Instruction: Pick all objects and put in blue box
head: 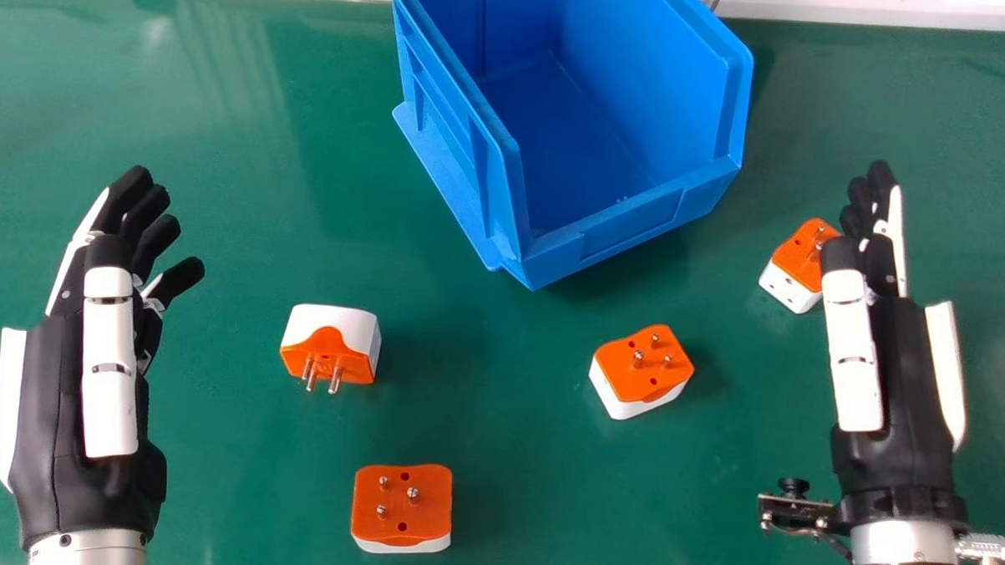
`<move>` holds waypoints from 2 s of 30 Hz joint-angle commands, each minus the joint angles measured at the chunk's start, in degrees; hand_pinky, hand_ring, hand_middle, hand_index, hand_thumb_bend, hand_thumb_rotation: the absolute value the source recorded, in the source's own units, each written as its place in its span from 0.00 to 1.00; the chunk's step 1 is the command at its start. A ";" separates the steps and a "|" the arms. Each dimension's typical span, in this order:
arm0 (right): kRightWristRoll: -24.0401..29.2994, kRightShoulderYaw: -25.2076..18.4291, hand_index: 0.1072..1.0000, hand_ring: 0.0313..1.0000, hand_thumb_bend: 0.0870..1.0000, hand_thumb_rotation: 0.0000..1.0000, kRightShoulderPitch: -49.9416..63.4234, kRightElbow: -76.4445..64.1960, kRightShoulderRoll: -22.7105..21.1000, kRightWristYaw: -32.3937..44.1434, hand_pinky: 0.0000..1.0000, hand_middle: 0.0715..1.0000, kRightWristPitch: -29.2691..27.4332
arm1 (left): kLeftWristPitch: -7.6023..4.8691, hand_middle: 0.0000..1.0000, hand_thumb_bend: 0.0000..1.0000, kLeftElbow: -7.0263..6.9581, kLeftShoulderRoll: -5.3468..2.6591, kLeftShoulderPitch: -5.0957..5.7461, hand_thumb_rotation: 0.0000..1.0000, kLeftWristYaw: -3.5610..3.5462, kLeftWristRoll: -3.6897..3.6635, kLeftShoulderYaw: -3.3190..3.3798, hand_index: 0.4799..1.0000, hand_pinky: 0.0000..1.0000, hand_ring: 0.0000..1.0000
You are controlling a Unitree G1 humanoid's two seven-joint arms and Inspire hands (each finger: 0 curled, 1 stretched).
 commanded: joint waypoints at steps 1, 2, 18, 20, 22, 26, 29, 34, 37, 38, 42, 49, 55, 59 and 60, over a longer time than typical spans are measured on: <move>-0.82 0.24 1.00 1.00 0.06 1.00 -0.41 -0.64 0.17 -0.94 1.00 1.00 -1.62 | -1.40 0.93 0.24 -0.29 0.00 -0.30 0.98 -0.34 -0.55 0.01 0.80 0.85 0.93; -1.21 0.33 1.00 1.00 0.06 1.00 -0.32 -0.73 0.19 -1.13 1.00 1.00 -1.57 | -1.36 0.93 0.24 -0.29 -0.04 -0.34 0.99 -0.35 -0.65 0.00 0.80 0.85 0.93; -0.88 0.67 1.00 1.00 0.04 1.00 0.77 -1.79 -0.04 -1.91 1.00 1.00 -1.67 | -0.73 0.96 0.23 -2.37 -0.37 1.49 0.99 0.35 0.11 -0.12 0.86 0.92 0.96; -1.46 0.64 1.00 1.00 0.05 1.00 1.02 -1.98 0.02 -2.38 1.00 1.00 -2.07 | -0.47 0.96 0.23 -2.73 -0.26 1.75 0.99 0.23 0.09 -0.20 0.86 0.91 0.96; -2.35 0.74 1.00 1.00 0.05 1.00 1.37 -2.55 0.19 -3.05 1.00 1.00 -1.87 | -0.36 0.96 0.23 -2.94 -0.22 1.95 0.99 0.20 0.12 -0.23 0.86 0.91 0.96; -6.72 0.54 1.00 1.00 0.05 1.00 1.56 -2.54 -0.45 -5.49 1.00 1.00 -2.59 | -0.32 0.96 0.25 -3.30 -0.27 2.52 0.98 0.21 0.21 -0.34 0.87 0.93 0.97; -9.71 0.16 1.00 1.00 0.05 1.00 1.27 -2.12 -1.07 -7.46 1.00 1.00 -2.79 | -0.71 0.96 0.27 -3.11 -0.26 2.97 0.97 0.01 0.14 -0.27 0.87 0.93 0.96; -11.48 -0.36 1.00 1.00 0.06 0.99 0.20 -0.99 -1.77 -9.53 1.00 1.00 -3.51 | -0.84 0.96 0.30 -3.16 -0.30 3.62 0.95 -0.27 -0.43 -0.24 0.88 0.95 0.97; -12.04 -0.41 1.00 1.00 0.14 0.93 -0.46 -0.28 -2.37 -10.30 1.00 1.00 -4.10 | -0.76 0.96 0.34 -3.33 -0.26 3.88 0.88 -0.25 -0.38 -0.23 0.87 0.96 0.97; -12.22 -0.41 1.00 1.00 0.14 0.93 -0.64 -0.22 -2.58 -10.43 1.00 1.00 -4.04 | -0.74 0.96 0.34 -3.34 -0.26 3.92 0.88 -0.25 -0.41 -0.23 0.87 0.96 0.97; -14.63 -0.61 1.00 1.00 0.22 0.86 -1.52 -0.11 -3.76 -11.74 1.00 1.00 -3.34 | -0.92 0.95 0.39 -3.19 -0.24 3.76 0.83 -0.40 -0.50 -0.32 0.86 0.93 0.96; -19.10 -0.98 1.00 1.00 0.36 0.69 -2.61 -1.32 -4.97 -13.62 1.00 1.00 1.99 | -1.19 0.94 0.47 -3.44 -0.23 3.98 0.78 -0.68 -0.46 -0.54 0.84 0.90 0.95; -23.65 -0.89 1.00 1.00 0.51 0.58 -3.78 -0.74 -6.87 -16.16 0.98 1.00 5.74 | -1.20 0.95 0.50 -3.70 -0.55 4.19 0.80 -0.59 -0.44 -0.46 0.86 0.93 0.96; -23.91 -0.48 1.00 1.00 0.58 0.55 -4.14 -0.93 -7.76 -16.06 0.96 1.00 7.59 | -0.97 0.95 0.50 -3.84 -0.41 4.32 0.80 -0.59 -0.22 -0.39 0.85 0.93 0.95; -24.05 -0.35 1.00 1.00 0.60 0.53 -4.19 -1.06 -7.94 -16.02 0.96 1.00 8.18 | -0.98 0.95 0.50 -3.79 -0.38 4.30 0.80 -0.63 -0.25 -0.36 0.85 0.92 0.95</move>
